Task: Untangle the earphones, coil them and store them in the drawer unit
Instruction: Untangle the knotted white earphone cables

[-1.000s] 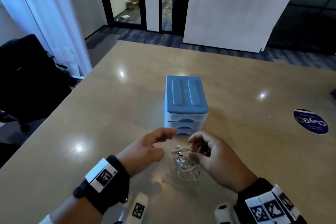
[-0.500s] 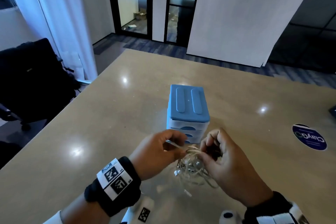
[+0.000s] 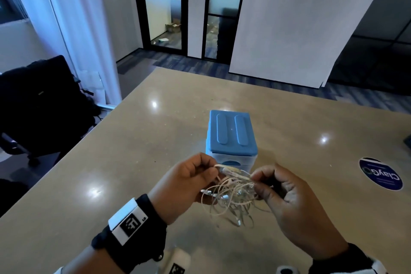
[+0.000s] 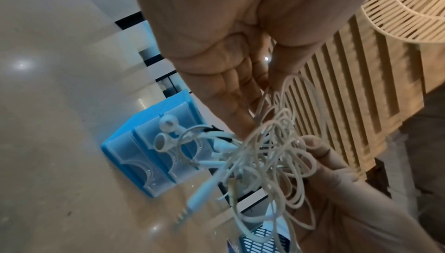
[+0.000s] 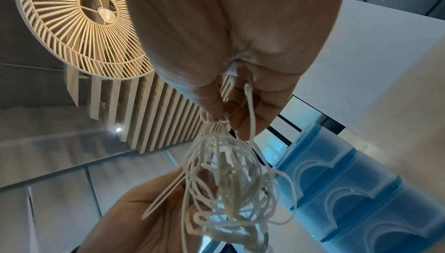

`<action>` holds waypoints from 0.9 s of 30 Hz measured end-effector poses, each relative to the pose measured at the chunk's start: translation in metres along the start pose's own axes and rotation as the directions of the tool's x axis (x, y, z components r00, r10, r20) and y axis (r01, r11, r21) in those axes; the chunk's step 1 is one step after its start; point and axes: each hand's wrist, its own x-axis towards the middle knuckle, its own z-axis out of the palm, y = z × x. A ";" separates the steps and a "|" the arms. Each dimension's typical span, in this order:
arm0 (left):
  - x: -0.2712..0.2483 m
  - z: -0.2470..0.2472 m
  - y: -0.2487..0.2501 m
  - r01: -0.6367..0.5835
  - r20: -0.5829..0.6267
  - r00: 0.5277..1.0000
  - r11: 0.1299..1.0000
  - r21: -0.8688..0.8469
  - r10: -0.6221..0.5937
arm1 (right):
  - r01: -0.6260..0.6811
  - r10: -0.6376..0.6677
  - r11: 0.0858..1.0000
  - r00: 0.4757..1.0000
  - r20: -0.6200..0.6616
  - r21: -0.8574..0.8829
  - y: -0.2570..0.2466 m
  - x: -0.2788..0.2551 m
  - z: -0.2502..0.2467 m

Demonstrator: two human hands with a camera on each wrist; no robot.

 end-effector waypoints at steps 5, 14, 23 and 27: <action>-0.004 -0.002 0.008 0.020 0.027 1.000 0.974 -0.226 -0.014 | -0.007 0.006 0.999 1.000 0.030 0.035 -0.012 0.003 -0.001; -0.002 0.001 0.004 0.033 0.048 0.999 0.937 -0.347 -0.017 | -0.043 0.045 0.999 0.994 0.098 -0.026 -0.022 0.009 0.004; 0.002 -0.001 -0.003 0.010 0.041 0.999 0.958 -0.288 0.002 | -0.277 0.277 0.952 0.961 0.014 0.129 -0.027 0.014 -0.003; 0.004 0.000 -0.001 -0.010 0.010 1.000 0.975 -0.221 0.012 | -0.267 0.273 0.952 0.962 -0.017 0.149 -0.034 0.013 -0.001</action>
